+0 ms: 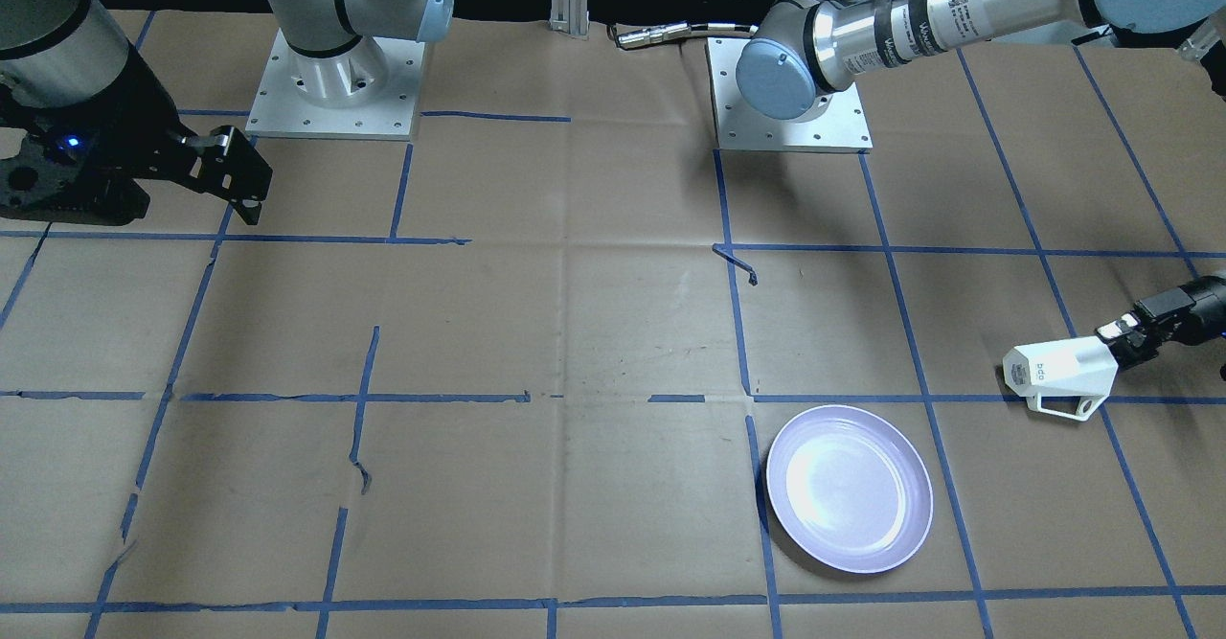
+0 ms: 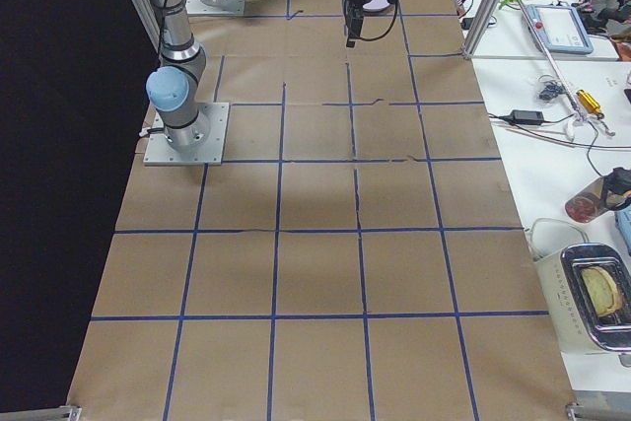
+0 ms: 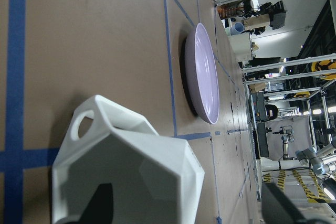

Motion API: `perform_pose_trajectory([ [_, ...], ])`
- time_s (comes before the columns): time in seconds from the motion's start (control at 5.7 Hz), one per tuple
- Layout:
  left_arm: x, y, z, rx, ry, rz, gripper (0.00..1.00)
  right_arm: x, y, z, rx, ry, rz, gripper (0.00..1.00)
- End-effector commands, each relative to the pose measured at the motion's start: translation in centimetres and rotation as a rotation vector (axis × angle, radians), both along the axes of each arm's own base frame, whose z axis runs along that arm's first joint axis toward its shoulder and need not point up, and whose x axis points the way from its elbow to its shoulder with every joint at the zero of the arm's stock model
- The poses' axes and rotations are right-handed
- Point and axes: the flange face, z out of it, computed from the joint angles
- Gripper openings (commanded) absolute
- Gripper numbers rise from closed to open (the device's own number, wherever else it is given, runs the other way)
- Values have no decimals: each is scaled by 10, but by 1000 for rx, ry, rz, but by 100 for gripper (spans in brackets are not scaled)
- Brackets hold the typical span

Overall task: Flip cup and place on plate
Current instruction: 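Close the left gripper on the white cup's open end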

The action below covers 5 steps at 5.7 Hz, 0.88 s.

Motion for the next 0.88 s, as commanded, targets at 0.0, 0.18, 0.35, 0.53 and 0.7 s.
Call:
perform_pose_trajectory([
  [0.0, -2, -2, 1, -9, 31, 38, 32, 0, 0, 0, 0, 0, 0, 100],
  [0.18, -5, -2, 2, 4, 54, 37, 4, 0, 0, 0, 0, 0, 0, 100],
  [0.35, -5, -1, 2, 8, 62, 40, 0, 0, 0, 0, 0, 0, 0, 100],
  [0.53, -7, -2, 13, 24, 64, 45, 0, 0, 0, 0, 0, 0, 0, 100],
  [0.7, -12, -3, 52, 42, 90, 84, 0, 0, 0, 0, 0, 0, 0, 100],
])
